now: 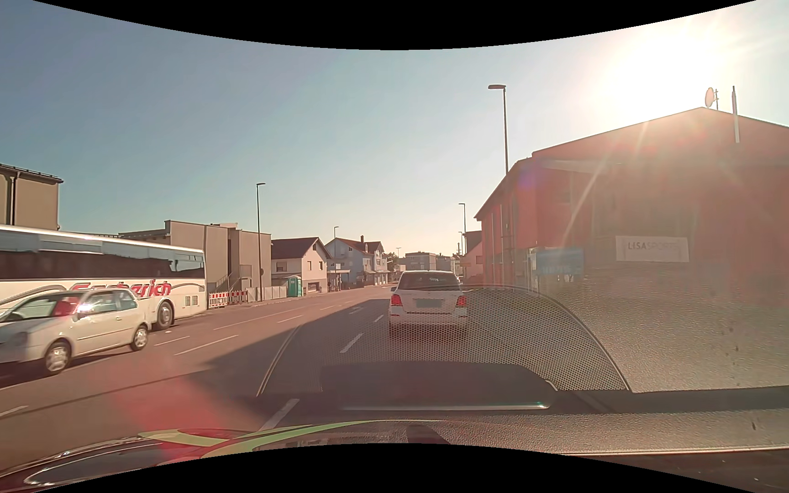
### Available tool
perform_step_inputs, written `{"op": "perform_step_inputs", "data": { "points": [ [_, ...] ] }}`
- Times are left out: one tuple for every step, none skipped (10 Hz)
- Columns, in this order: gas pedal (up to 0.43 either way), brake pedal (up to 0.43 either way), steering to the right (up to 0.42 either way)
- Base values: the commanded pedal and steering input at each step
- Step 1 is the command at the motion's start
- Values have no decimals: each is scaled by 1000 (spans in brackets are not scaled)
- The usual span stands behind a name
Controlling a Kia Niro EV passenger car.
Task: Follow the waypoints while adhering to traffic rules and regulations
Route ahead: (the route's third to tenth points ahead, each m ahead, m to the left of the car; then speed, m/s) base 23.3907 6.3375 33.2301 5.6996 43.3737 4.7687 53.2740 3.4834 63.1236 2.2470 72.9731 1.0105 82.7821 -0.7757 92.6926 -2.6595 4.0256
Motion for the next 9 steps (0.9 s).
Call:
{"op": "perform_step_inputs", "data": {
  "points": [
    [118, 0, 13],
    [130, 0, 12],
    [138, 0, 13],
    [157, 0, 12],
    [169, 0, 12],
    [169, 0, 12],
    [169, 0, 12],
    [169, 0, 13],
    [169, 0, 18]
  ]
}}
